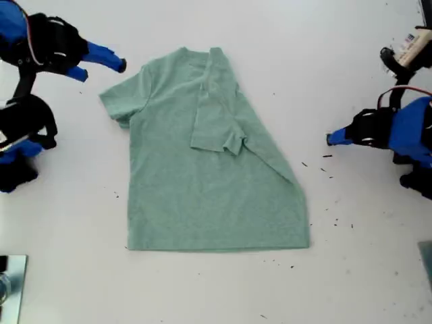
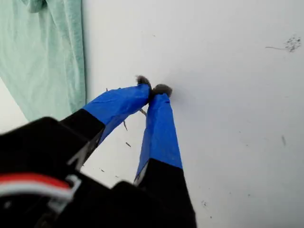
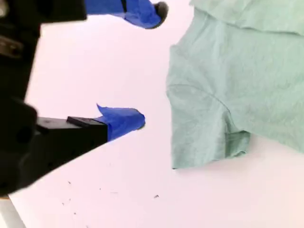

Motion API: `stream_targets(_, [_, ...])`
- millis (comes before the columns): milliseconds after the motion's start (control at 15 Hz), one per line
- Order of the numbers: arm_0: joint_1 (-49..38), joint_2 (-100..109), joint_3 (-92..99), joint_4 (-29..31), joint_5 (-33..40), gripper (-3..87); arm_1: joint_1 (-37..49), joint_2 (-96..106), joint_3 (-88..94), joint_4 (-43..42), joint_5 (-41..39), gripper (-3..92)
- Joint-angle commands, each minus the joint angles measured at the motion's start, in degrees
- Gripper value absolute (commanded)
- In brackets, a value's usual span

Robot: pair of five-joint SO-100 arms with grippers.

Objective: Fold t shirt

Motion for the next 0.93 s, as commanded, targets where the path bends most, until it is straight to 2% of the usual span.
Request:
stream_targets(0, [-3.34,-4.22,4.75,-6.42,0.44,30.4,-0.79,0.79,2.72,-1.23,-1.05,2.5])
stream_targets(133, [-5.89,-5.89,14.33,-14.94,0.44,30.7,-0.88,0.79,2.72,-1.23,-1.67,2.5])
stream_targets(333, [-9.58,-6.68,18.19,-19.6,1.76,29.2,-1.93,0.79,2.72,-1.23,-1.67,2.5])
stream_targets(733, [-8.7,-15.03,31.73,-35.6,-0.35,28.6,-2.81,0.79,2.72,-1.23,-1.41,2.5])
stream_targets(800, [-8.17,-15.82,33.22,-37.71,-0.53,22.2,-2.81,0.79,2.72,-1.23,-1.41,2.5])
stream_targets(867, [-7.91,-17.31,33.13,-38.41,-0.88,9.8,-2.81,0.79,2.72,-1.23,-1.32,2.5])
